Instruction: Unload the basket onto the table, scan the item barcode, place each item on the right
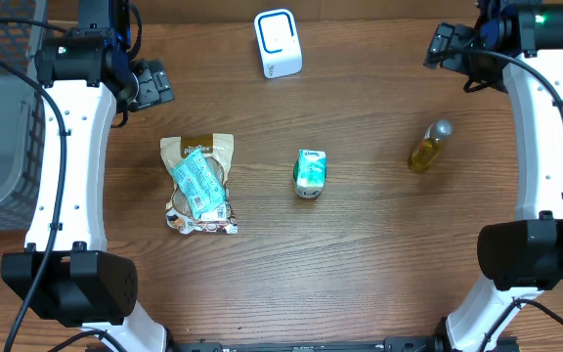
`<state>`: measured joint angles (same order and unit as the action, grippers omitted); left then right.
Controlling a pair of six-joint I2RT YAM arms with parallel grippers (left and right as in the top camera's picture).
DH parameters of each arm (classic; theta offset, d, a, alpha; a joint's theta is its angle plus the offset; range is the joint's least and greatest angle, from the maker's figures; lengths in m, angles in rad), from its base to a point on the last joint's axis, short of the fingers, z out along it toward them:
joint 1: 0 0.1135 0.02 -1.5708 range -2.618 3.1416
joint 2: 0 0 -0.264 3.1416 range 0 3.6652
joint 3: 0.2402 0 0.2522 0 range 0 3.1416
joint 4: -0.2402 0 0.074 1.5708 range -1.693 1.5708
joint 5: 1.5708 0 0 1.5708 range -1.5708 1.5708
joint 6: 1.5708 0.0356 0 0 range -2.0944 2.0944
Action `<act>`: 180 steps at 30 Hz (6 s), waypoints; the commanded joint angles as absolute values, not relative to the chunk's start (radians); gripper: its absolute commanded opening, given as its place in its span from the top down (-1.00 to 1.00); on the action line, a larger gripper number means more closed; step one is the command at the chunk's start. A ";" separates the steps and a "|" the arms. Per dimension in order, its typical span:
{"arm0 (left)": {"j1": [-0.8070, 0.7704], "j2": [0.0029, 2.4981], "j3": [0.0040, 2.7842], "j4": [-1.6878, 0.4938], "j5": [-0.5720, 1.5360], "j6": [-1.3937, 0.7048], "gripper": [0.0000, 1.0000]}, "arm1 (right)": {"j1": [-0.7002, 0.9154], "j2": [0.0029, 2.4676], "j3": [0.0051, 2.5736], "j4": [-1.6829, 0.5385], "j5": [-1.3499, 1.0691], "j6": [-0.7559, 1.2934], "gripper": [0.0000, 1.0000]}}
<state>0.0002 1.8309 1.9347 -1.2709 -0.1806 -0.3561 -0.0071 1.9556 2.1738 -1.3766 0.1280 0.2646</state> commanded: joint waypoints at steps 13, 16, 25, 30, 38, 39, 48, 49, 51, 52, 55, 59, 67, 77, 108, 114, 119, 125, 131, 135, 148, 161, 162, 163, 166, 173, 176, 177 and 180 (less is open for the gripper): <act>0.000 1.825 1.948 -1.271 -0.190 -0.337 -0.99 | -0.013 1.947 2.183 -1.371 0.129 0.261 -1.00; 0.000 1.825 1.948 -1.271 -0.190 -0.337 -0.99 | -0.013 1.947 2.183 -1.371 0.129 0.261 -1.00; 0.000 1.825 1.948 -1.271 -0.190 -0.337 -0.99 | -0.013 1.947 2.183 -1.371 0.129 0.262 -1.00; 0.000 1.825 1.948 -1.271 -0.190 -0.337 -0.99 | -0.013 1.947 2.183 -1.371 0.129 0.262 -1.00; 0.000 1.825 1.948 -1.271 -0.190 -0.337 -0.99 | -0.013 1.947 2.183 -1.371 0.129 0.261 -1.00; 0.000 1.825 1.948 -1.271 -0.190 -0.337 -0.99 | -0.013 1.947 2.183 -1.371 0.129 0.262 -1.00; -0.001 1.825 1.948 -1.223 -0.118 -0.344 -0.99 | -0.013 1.947 2.183 -1.371 0.129 0.262 -1.00; -0.001 1.825 1.948 -1.227 -0.055 -0.344 -0.99 | -0.013 1.947 2.183 -1.371 0.129 0.262 -1.00; -0.001 1.827 1.947 -1.243 0.123 -0.334 -0.96 | -0.013 1.947 2.183 -1.371 0.129 0.262 -1.00; -0.003 1.827 1.945 -1.248 0.207 -0.327 -0.66 | -0.013 1.947 2.183 -1.371 0.129 0.262 -1.00; -0.026 1.828 1.932 -1.269 0.370 -0.322 0.67 | -0.012 1.947 2.183 -1.371 0.129 0.262 -1.00; -0.107 1.827 1.886 -1.277 0.420 -0.323 0.92 | -0.013 1.947 2.183 -1.371 0.129 0.262 -1.00; -0.316 1.828 1.779 -1.248 0.415 -0.323 0.32 | -0.013 1.947 2.183 -1.371 0.129 0.262 -1.00; -0.495 1.828 1.620 -1.092 0.355 -0.428 0.22 | -0.013 1.947 2.183 -1.371 0.129 0.262 -1.00; -0.522 1.829 1.409 -0.807 0.303 -0.532 0.27 | -0.013 1.947 2.183 -1.371 0.129 0.261 -1.00; -0.545 1.835 1.409 -0.806 0.303 -0.532 0.32 | -0.013 1.947 2.183 -1.371 0.129 0.262 -1.00; -0.550 1.849 1.408 -0.807 0.282 -0.534 0.32 | -0.013 1.947 2.183 -1.371 0.129 0.262 -1.00; -0.550 1.863 1.408 -0.807 0.281 -0.539 0.48 | -0.013 1.947 2.183 -1.371 0.129 0.262 -1.00; -0.540 1.862 1.422 -0.807 0.289 -0.538 0.92 | -0.012 1.947 2.183 -1.371 0.129 0.262 -1.00; -0.514 1.835 1.451 -0.812 0.307 -0.520 0.92 | -0.012 1.947 2.183 -1.371 0.129 0.262 -1.00; -0.489 1.744 1.587 -1.033 -0.068 -0.416 0.92 | -0.013 1.947 2.183 -1.371 0.129 0.261 -1.00; -0.509 1.746 1.570 -1.230 -0.430 -0.407 0.92 | -0.013 1.947 2.183 -1.371 0.129 0.262 -1.00; -0.515 1.746 1.565 -1.231 -0.437 -0.407 0.92 | -0.013 1.947 2.183 -1.371 0.129 0.262 -1.00; -0.522 1.747 1.557 -1.231 -0.445 -0.408 0.92 | -0.013 1.947 2.183 -1.371 0.129 0.262 -1.00; -0.548 1.747 1.526 -1.230 -0.478 -0.424 0.92 | -0.013 1.947 2.183 -1.371 0.129 0.262 -1.00; -0.620 1.747 1.405 -1.214 -0.552 -0.507 0.92 | -0.013 1.947 2.183 -1.371 0.129 0.262 -1.00; -0.657 1.747 1.351 -1.182 -0.561 -0.524 0.92 | -0.013 1.947 2.183 -1.371 0.129 0.262 -1.00; -0.669 1.747 1.336 -1.171 -0.561 -0.525 0.92 | -0.013 1.947 2.183 -1.371 0.129 0.262 -1.00; -0.706 1.747 1.291 -1.135 -0.569 -0.529 0.92 | -0.013 1.947 2.183 -1.371 0.129 0.262 -1.00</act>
